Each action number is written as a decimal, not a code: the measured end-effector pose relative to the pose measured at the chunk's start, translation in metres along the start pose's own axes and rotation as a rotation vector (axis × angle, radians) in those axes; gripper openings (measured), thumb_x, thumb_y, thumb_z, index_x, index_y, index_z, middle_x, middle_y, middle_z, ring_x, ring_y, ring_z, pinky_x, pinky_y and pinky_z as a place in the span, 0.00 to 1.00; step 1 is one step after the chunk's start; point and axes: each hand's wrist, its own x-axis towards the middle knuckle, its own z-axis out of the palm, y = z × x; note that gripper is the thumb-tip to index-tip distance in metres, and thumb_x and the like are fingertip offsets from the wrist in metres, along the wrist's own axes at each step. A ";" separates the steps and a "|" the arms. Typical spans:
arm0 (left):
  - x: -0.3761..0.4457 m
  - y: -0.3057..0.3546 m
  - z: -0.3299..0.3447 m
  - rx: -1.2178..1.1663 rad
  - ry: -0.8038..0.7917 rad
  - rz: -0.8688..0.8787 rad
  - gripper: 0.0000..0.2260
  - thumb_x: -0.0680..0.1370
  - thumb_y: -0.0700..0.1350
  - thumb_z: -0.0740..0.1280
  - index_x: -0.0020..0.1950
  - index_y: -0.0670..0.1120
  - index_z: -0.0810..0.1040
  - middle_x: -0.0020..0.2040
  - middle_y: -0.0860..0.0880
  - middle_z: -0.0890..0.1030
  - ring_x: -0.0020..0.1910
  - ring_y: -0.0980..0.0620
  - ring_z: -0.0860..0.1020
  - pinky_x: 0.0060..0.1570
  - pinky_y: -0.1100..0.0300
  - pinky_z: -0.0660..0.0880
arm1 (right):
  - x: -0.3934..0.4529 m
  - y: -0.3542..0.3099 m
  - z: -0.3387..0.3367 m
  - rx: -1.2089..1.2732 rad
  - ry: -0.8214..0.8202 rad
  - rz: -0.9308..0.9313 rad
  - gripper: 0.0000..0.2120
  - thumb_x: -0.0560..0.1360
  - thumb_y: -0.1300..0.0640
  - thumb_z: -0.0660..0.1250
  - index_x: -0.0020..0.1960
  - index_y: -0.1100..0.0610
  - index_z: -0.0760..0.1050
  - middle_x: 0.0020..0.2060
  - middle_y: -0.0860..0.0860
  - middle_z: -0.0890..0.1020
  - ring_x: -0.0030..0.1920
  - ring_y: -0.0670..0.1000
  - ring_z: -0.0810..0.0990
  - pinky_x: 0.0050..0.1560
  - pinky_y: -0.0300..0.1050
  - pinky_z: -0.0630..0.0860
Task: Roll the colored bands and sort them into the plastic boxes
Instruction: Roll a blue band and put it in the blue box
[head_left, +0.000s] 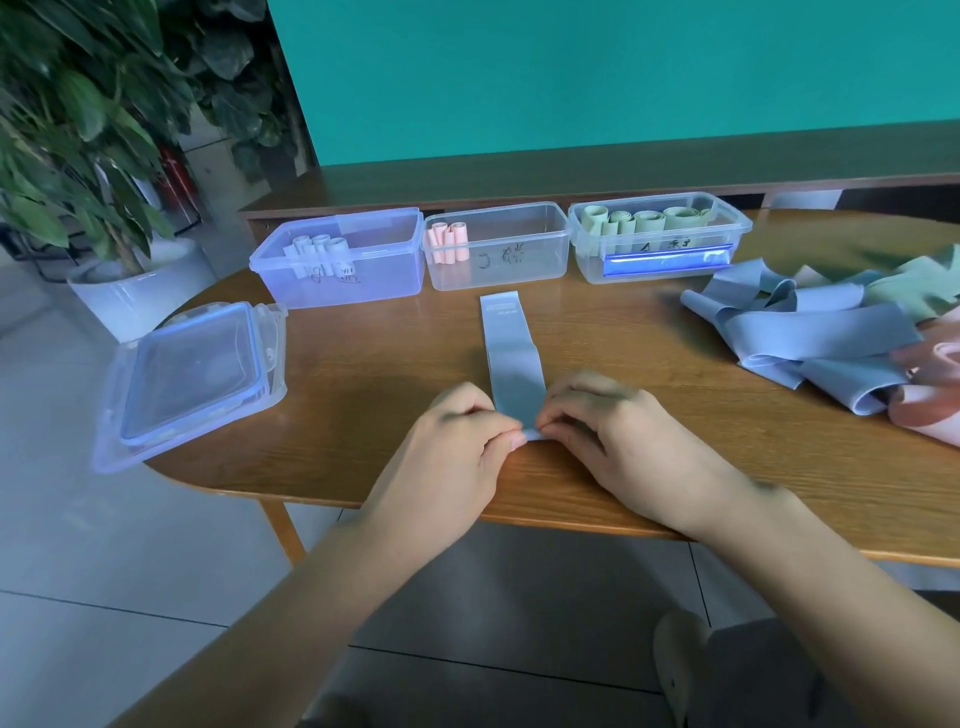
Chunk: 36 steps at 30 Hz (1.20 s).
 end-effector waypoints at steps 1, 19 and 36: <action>0.001 0.000 0.000 -0.004 0.002 -0.002 0.10 0.80 0.50 0.67 0.54 0.48 0.86 0.48 0.54 0.76 0.45 0.60 0.73 0.43 0.77 0.65 | 0.001 0.001 0.000 0.007 -0.009 -0.007 0.06 0.81 0.55 0.66 0.52 0.55 0.81 0.51 0.45 0.79 0.52 0.46 0.78 0.56 0.43 0.75; 0.008 -0.004 0.007 -0.058 0.013 -0.043 0.07 0.80 0.48 0.69 0.56 0.50 0.84 0.52 0.55 0.76 0.51 0.61 0.72 0.50 0.71 0.67 | 0.009 0.012 0.006 -0.009 0.018 -0.007 0.06 0.81 0.58 0.68 0.51 0.57 0.84 0.51 0.48 0.80 0.50 0.48 0.80 0.54 0.40 0.76; 0.016 -0.003 0.005 -0.056 0.036 -0.039 0.07 0.78 0.44 0.72 0.55 0.50 0.83 0.50 0.55 0.80 0.47 0.59 0.75 0.48 0.72 0.69 | 0.015 0.015 0.004 -0.037 -0.002 0.049 0.06 0.79 0.57 0.70 0.55 0.53 0.83 0.48 0.47 0.81 0.51 0.49 0.78 0.54 0.43 0.74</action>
